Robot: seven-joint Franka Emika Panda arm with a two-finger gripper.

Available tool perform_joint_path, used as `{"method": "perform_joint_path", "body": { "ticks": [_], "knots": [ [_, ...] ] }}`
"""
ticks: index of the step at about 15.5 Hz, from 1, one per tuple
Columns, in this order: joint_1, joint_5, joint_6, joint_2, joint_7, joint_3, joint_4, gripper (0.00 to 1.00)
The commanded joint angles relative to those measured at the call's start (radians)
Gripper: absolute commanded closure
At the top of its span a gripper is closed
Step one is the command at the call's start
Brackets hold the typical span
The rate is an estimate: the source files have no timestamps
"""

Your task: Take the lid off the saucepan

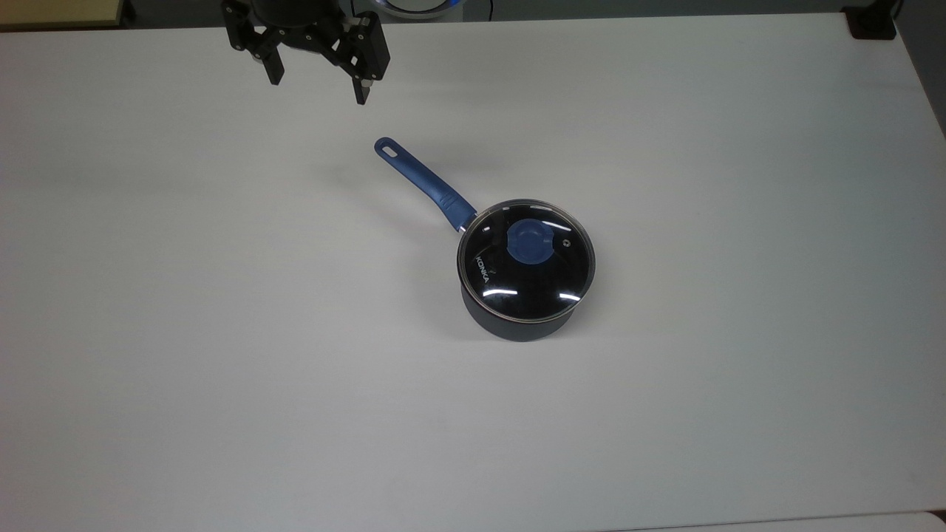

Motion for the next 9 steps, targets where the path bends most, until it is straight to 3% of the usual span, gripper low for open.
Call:
{"method": "perform_joint_path", "body": {
  "ticks": [1,9],
  "knots": [
    [-0.003,-0.018,-0.006,-0.03,-0.013,0.01,-0.043,0.0],
    [0.003,-0.01,0.0,-0.024,-0.011,0.011,-0.043,0.0]
  ]
}}
